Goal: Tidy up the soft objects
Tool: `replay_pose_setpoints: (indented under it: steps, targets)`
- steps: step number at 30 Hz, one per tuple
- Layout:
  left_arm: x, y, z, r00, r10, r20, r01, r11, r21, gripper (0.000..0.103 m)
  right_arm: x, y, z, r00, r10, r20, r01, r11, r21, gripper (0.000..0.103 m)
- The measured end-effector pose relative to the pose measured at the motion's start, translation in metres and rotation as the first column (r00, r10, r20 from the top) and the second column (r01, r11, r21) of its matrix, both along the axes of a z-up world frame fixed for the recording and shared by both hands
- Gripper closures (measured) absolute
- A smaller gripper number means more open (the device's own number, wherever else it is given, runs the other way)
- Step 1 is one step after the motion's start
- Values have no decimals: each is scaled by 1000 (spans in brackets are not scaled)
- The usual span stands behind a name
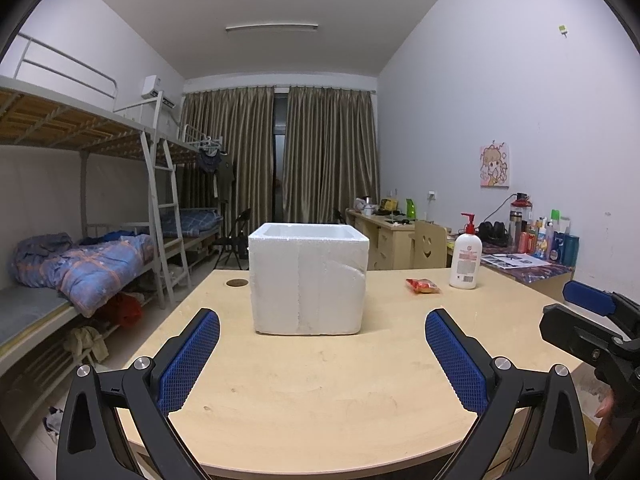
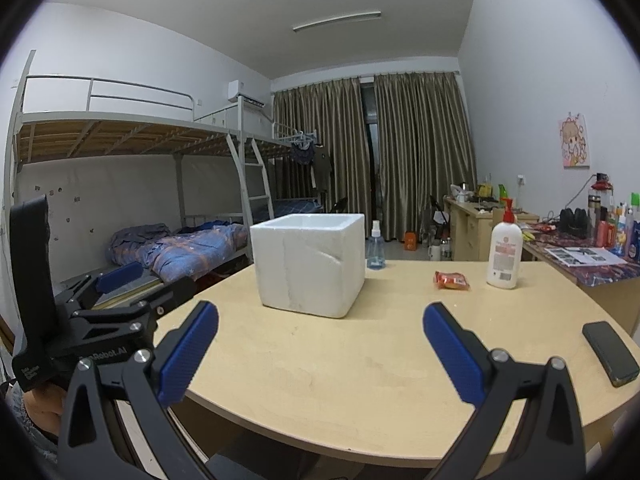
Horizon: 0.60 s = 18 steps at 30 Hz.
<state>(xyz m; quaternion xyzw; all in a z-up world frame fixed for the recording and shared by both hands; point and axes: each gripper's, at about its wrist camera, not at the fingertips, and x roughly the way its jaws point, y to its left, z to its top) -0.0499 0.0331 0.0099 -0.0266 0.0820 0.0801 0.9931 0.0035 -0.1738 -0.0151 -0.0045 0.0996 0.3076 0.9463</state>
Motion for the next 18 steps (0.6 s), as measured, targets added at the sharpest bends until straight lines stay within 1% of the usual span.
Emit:
replay_pose_setpoints:
  steps: [10, 18]
  targets:
    - [3, -6, -3, 1000, -15, -3, 15, 1000, 25, 0, -1, 0, -1, 1000, -9, -14, 9, 1000, -4, 0]
    - [4, -2, -4, 1000, -19, -10, 19, 1000, 20, 0, 1, 1, -2, 1000, -3, -26, 3, 1000, -11, 0]
